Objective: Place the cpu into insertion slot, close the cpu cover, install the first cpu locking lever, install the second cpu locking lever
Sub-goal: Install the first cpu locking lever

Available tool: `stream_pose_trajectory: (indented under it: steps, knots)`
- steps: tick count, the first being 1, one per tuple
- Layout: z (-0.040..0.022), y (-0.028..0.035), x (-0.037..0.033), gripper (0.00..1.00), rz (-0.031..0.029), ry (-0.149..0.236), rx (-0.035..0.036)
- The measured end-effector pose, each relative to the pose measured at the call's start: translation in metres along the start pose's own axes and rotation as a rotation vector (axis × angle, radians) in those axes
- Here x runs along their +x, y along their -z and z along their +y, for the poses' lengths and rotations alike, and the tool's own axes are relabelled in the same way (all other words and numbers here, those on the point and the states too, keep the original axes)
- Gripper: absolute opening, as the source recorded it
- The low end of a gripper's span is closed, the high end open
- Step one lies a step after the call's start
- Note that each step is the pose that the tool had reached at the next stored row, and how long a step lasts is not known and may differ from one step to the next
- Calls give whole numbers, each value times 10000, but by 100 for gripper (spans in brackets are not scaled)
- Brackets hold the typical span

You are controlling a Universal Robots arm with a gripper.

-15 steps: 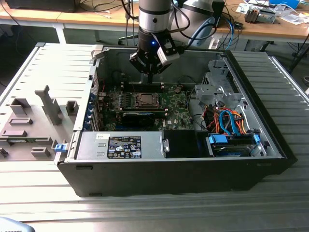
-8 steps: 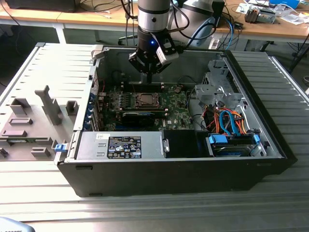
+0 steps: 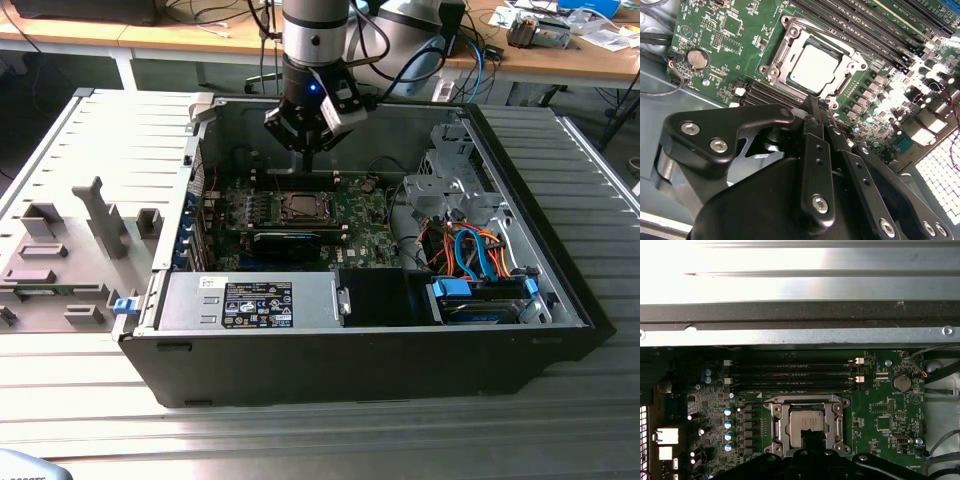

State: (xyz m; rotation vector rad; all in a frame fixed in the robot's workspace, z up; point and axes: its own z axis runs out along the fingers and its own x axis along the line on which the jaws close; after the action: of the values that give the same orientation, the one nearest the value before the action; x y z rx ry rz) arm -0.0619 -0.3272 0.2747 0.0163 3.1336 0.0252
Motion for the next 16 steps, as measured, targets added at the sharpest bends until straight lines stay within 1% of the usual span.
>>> stream_pose_trajectory:
  steps: [10,16]
  knots:
    - [0,0,36,11,0,-1,0]
    - [-1,1,80,11,-1,0,0]
